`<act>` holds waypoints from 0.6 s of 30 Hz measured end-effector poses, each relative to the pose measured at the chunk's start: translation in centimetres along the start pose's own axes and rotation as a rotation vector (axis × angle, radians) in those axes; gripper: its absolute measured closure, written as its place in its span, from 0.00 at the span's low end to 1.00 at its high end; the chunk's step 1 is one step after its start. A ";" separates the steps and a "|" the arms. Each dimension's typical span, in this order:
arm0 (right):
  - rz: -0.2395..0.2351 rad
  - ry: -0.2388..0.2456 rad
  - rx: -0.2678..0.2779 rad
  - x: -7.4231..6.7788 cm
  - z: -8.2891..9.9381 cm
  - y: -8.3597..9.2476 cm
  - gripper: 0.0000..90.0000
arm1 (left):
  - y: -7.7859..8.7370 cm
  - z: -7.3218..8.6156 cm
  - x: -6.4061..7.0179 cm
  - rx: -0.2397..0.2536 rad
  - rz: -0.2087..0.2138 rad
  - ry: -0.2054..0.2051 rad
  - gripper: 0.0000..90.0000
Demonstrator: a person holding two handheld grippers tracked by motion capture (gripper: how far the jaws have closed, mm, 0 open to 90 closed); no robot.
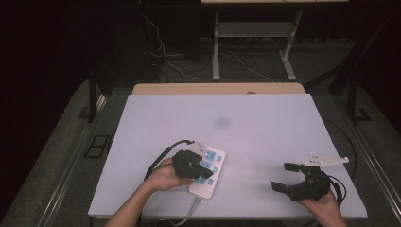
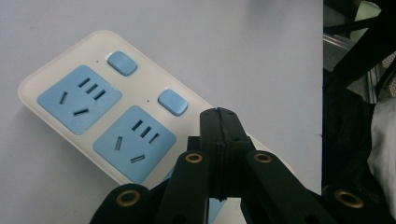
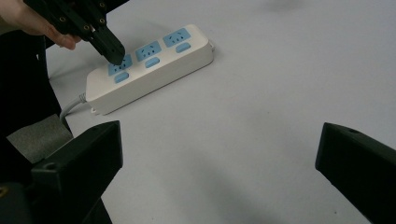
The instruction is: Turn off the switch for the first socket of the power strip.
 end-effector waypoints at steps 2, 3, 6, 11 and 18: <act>0.001 0.002 0.001 0.0 0.0 0.0 0.00 | 0.3 -0.1 -0.1 0.010 -0.004 0.005 0.99; 0.001 0.002 0.001 0.0 0.0 0.0 0.00 | 0.5 -0.2 -0.2 0.012 -0.007 0.008 0.99; 0.001 0.002 0.001 0.0 0.0 0.0 0.00 | 0.8 -0.4 -0.3 0.021 -0.018 0.007 0.99; 0.000 0.002 0.001 -0.1 0.0 0.0 0.00 | 1.3 -0.7 -0.5 0.036 -0.026 0.014 1.00; 0.001 0.000 0.004 -0.1 0.0 0.1 0.00 | 2.2 -0.9 -0.9 0.056 -0.041 0.020 0.99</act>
Point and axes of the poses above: each handheld gripper's, and its own axes: y roughly backward along the jaws, z roughly out of its underside, x roughly to its right, the point moved 5 cm from there along -y, roughly forward along the jaws, and after that the axes turned 7 degrees about -z, right-handed, at the moved point
